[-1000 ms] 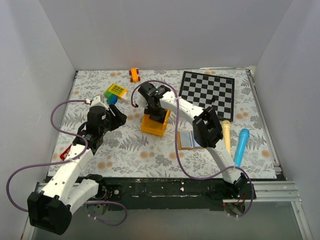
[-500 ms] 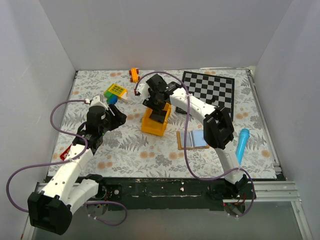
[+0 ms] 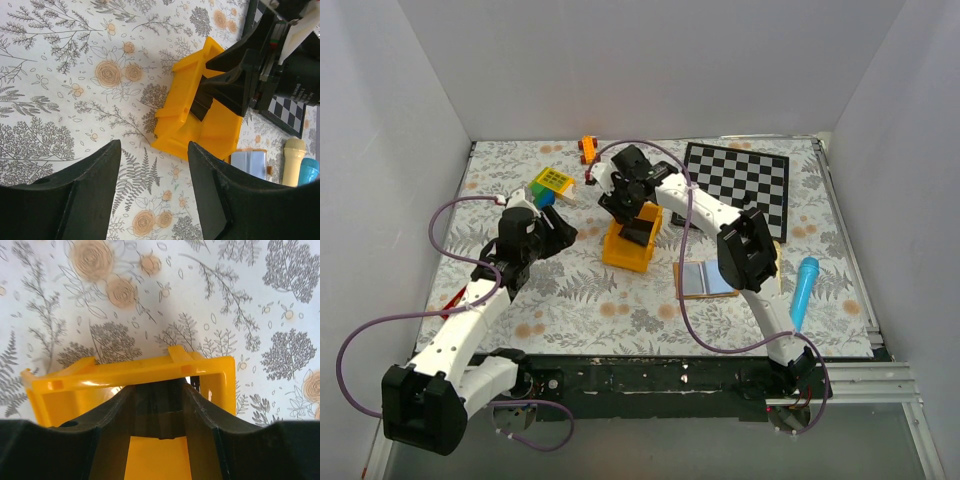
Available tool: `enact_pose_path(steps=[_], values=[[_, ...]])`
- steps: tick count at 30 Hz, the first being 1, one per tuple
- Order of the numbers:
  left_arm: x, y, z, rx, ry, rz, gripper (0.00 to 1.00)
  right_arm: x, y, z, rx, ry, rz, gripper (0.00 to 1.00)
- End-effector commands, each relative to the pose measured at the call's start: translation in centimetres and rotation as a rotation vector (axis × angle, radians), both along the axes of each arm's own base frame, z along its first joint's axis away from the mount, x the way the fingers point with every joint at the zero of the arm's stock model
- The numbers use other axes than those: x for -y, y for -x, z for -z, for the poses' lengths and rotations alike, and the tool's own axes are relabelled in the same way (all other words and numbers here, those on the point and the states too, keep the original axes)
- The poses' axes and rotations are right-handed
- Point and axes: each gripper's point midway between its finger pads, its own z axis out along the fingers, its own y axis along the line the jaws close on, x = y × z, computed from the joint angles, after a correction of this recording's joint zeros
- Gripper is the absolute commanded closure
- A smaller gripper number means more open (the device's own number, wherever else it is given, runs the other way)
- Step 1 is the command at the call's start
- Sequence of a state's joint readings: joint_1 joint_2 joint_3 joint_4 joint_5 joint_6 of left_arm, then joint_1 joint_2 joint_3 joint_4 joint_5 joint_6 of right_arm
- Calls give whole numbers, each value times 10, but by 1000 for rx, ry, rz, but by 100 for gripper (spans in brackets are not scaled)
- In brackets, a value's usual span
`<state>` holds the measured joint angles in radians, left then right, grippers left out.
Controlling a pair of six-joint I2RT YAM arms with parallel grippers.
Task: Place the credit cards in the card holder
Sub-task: Place the credit card in the storage box.
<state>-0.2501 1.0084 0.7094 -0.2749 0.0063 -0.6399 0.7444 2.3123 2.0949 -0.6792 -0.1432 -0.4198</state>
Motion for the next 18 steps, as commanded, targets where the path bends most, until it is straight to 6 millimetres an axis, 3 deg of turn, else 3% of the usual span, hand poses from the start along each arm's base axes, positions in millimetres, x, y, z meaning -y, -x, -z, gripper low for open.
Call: enact_pose_path(steps=[1, 8, 12, 15, 18], values=[[-1, -1, -7, 30, 8, 2, 44, -33, 3, -28, -20, -139, -33, 50], [-3, 1, -5, 25, 4, -1, 44, -47, 12, -34, -74, -203, -51, 50], [-5, 2, -6, 29, 1, -3, 43, -39, 19, -39, -88, -196, -30, 50], [-5, 2, -7, 30, 0, -4, 42, -28, 25, -60, -85, -223, -1, 50], [-6, 2, -7, 26, 3, -8, 40, -12, 25, -95, -52, -279, 74, 50]])
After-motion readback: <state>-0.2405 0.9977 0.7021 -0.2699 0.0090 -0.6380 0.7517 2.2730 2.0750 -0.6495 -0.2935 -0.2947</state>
